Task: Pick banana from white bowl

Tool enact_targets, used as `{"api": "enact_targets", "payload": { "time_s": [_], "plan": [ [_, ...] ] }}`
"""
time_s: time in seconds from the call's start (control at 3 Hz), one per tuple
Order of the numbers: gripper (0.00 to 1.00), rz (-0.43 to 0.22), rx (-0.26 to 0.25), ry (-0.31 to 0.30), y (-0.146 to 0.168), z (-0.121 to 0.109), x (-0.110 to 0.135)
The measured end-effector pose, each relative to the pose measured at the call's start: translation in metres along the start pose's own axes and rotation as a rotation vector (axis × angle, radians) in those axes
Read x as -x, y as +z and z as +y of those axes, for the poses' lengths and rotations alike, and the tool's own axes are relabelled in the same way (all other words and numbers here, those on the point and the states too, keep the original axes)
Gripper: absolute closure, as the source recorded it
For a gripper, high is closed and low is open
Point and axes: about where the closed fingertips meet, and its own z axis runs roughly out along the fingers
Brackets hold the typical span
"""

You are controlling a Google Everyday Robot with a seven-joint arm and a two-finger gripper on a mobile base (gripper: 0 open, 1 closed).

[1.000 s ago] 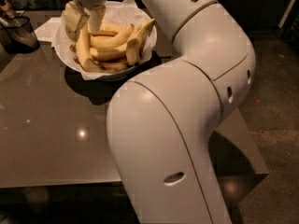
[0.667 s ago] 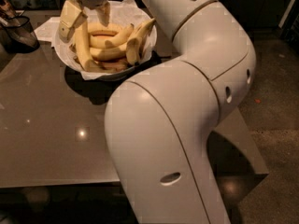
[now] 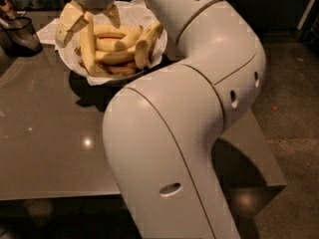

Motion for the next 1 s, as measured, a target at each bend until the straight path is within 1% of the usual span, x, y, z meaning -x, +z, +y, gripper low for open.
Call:
{"api": "enact_targets", "payload": {
  "time_s": [0.33, 0.67, 1.0],
  "plan": [
    [0.0, -0.034, -0.004, -0.001, 0.0031, -0.0017, 0.0099],
    [0.0, -0.056, -0.007, -0.002, 0.0066, -0.0026, 0.0174],
    [0.0, -0.071, -0.017, 0.047, 0.0024, -0.0075, 0.0098]
  ]
}}
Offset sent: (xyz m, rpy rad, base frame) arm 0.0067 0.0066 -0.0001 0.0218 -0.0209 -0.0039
